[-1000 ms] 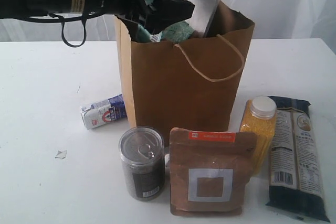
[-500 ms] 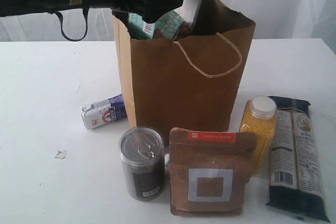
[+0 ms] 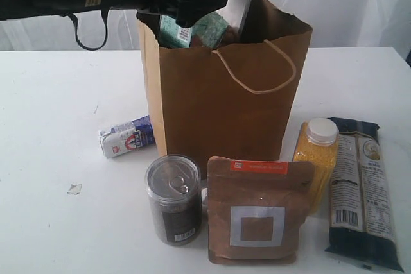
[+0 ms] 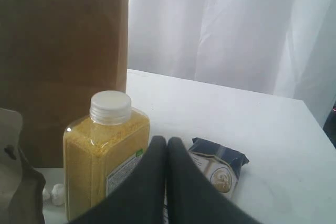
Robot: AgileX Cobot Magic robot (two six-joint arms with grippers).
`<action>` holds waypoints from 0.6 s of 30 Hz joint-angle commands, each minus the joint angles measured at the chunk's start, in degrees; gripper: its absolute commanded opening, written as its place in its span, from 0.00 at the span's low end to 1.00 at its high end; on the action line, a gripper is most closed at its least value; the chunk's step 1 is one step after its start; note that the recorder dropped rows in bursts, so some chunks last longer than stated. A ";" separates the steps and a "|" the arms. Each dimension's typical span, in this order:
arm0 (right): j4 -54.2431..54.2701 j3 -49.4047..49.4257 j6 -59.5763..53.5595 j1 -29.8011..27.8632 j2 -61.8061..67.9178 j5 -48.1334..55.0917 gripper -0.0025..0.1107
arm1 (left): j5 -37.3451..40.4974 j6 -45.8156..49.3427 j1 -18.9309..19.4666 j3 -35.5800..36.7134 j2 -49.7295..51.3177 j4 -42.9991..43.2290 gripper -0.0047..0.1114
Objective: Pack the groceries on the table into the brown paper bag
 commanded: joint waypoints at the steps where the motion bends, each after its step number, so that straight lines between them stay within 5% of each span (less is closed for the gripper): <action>1: 0.00 0.06 -0.28 -0.28 -0.30 -0.56 0.02 | -2.71 -0.27 0.11 -0.22 -1.22 -1.29 0.94; 11: 0.35 0.06 3.67 -0.28 -0.30 -9.24 0.02 | -9.57 -0.27 0.11 -0.22 -1.22 -1.29 0.94; 16: 0.35 0.06 24.15 -0.28 -0.30 -23.13 0.02 | -10.86 -0.27 0.11 -0.22 -1.22 -1.29 0.94; 18: 1.85 -1.64 27.21 -0.28 -0.30 -17.58 0.02 | -10.86 -0.27 0.11 -0.22 -1.22 -1.29 0.94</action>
